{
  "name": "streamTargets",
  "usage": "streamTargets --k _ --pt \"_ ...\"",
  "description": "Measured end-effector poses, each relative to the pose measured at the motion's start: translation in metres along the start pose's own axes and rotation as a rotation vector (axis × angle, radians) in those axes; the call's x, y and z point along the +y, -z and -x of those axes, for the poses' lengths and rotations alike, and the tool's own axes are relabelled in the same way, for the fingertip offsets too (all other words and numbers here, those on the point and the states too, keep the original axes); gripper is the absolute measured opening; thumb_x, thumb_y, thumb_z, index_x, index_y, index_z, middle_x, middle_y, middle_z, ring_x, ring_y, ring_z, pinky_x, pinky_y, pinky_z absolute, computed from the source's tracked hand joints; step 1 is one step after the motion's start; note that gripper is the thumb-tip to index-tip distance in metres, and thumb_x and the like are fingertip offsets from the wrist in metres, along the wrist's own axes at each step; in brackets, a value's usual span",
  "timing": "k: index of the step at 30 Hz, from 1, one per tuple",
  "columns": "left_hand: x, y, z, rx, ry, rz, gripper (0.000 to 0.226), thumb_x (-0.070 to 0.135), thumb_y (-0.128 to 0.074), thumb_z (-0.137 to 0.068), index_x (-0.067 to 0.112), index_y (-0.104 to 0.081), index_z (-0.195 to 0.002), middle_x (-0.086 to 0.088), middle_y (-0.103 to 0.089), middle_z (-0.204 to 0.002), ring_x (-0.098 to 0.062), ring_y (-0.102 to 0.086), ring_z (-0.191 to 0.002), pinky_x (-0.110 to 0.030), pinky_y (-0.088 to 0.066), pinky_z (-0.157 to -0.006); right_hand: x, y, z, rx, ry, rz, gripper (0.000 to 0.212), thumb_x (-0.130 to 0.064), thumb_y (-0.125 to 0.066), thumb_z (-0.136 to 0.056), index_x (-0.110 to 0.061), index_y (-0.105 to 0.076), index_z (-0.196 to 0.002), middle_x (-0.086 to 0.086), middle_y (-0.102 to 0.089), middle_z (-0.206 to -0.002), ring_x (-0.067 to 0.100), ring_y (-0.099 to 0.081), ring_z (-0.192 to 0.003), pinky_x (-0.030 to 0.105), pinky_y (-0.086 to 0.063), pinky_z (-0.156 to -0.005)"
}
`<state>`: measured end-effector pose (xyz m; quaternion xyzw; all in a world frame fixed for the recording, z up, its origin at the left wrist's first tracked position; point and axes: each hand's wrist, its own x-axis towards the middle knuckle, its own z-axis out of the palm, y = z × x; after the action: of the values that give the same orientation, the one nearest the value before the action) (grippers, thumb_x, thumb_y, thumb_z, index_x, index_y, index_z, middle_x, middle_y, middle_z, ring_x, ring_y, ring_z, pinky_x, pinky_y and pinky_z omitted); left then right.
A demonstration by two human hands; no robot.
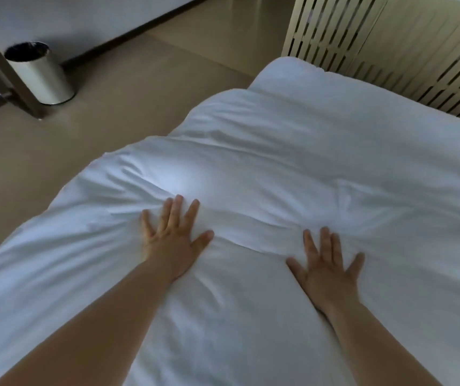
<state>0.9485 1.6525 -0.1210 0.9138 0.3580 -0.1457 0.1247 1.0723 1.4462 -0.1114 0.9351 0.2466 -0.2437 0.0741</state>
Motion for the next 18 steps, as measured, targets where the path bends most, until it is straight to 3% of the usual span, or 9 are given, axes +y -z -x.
streamTargets --k 4,6,8,12,18 --pt "0.003 0.000 -0.021 -0.051 -0.013 -0.060 0.068 0.061 -0.015 -0.091 0.032 0.018 -0.144 0.002 0.022 -0.154 -0.015 0.021 -0.141 -0.049 0.014 -0.111 0.000 -0.005 -0.018 0.000 -0.026 0.008 0.071 -0.062 -0.003 -0.090 -0.024 0.031 -0.138 0.003 0.031 -0.150 0.019 0.025 -0.140 0.057 0.019 -0.106" --pt "0.007 0.000 -0.024 -0.059 -0.013 -0.078 0.068 0.060 -0.013 -0.091 0.031 0.020 -0.143 0.001 0.023 -0.153 -0.015 0.022 -0.141 -0.049 0.014 -0.111 -0.001 -0.008 -0.024 0.018 -0.017 -0.008 0.080 -0.073 0.021 -0.065 -0.023 0.040 -0.125 0.000 0.036 -0.147 0.018 0.026 -0.139 0.050 0.037 -0.091" --pt "0.008 0.001 -0.028 -0.062 -0.006 -0.093 0.068 0.060 -0.012 -0.091 0.030 0.021 -0.143 0.001 0.023 -0.153 -0.016 0.022 -0.141 -0.048 0.013 -0.111 0.000 -0.010 -0.030 0.006 -0.003 -0.025 0.087 -0.071 0.035 -0.041 -0.026 0.045 -0.115 -0.004 0.044 -0.136 0.018 0.027 -0.139 0.044 0.046 -0.072" --pt "0.009 0.000 -0.028 -0.084 -0.003 -0.117 0.068 0.059 -0.011 -0.092 0.029 0.021 -0.143 0.000 0.022 -0.153 -0.016 0.021 -0.141 -0.049 0.012 -0.111 0.002 -0.012 -0.032 -0.027 0.021 -0.022 0.090 -0.072 0.039 -0.036 -0.027 0.045 -0.114 -0.006 0.046 -0.127 0.016 0.027 -0.139 0.043 0.046 -0.069" --pt "0.006 0.002 -0.023 -0.105 -0.043 -0.107 0.067 0.058 -0.010 -0.092 0.028 0.021 -0.143 -0.001 0.024 -0.153 -0.017 0.022 -0.141 -0.049 0.013 -0.111 -0.003 -0.008 -0.023 -0.020 -0.010 0.012 0.089 -0.067 0.032 -0.041 -0.026 0.038 -0.120 -0.002 0.031 -0.150 0.016 0.025 -0.140 0.040 0.047 -0.069"
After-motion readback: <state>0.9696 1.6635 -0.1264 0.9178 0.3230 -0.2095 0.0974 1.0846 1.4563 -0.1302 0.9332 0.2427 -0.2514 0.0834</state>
